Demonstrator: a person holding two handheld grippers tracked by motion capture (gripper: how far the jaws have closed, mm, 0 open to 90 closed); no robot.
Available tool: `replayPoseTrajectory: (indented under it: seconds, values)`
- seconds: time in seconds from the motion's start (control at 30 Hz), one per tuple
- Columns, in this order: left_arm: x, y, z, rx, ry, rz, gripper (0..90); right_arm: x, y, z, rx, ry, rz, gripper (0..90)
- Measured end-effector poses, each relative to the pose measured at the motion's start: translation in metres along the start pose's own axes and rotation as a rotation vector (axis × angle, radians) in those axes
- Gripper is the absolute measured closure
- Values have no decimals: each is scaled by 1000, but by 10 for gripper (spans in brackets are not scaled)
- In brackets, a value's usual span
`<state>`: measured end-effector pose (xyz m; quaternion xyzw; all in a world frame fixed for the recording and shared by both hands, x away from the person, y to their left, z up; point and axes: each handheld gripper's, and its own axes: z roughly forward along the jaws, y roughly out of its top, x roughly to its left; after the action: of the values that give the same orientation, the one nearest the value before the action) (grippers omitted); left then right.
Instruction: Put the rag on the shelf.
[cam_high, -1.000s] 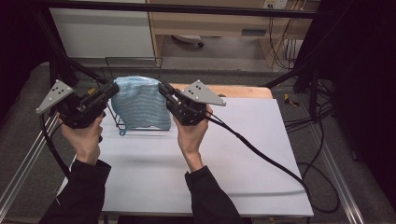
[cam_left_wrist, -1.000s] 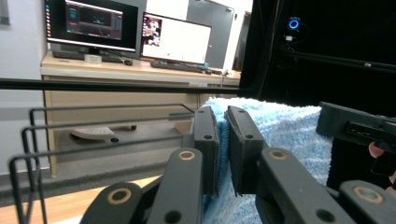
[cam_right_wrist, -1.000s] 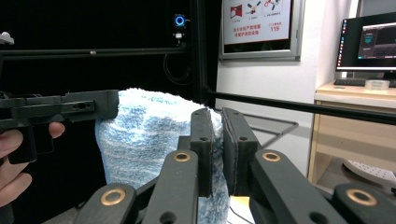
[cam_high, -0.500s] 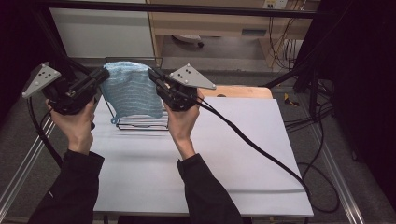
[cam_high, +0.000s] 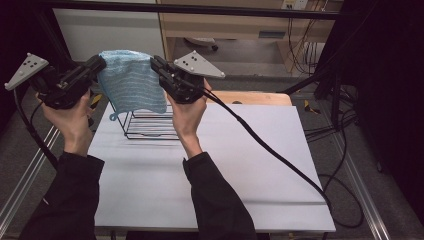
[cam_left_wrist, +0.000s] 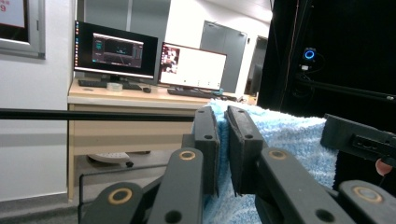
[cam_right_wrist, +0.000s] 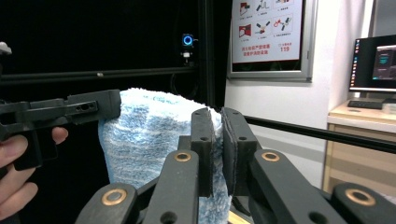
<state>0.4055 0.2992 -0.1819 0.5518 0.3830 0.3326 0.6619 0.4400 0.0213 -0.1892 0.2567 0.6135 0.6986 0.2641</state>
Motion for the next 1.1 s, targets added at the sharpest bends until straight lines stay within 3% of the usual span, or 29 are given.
replayPoseTrajectory:
  seconds: [0.23,0.5,0.9,1.1]
  values:
    - [3,16,6,-26,6,8,830,-4,14,8,-21,13,16,847]
    - [5,31,15,-45,3,12,830,-6,32,14,-40,10,-10,846]
    - [11,51,31,-51,14,38,830,-11,42,26,-59,-3,-42,846]
    - [12,58,43,-47,12,57,830,-17,44,29,-67,-17,-37,846]
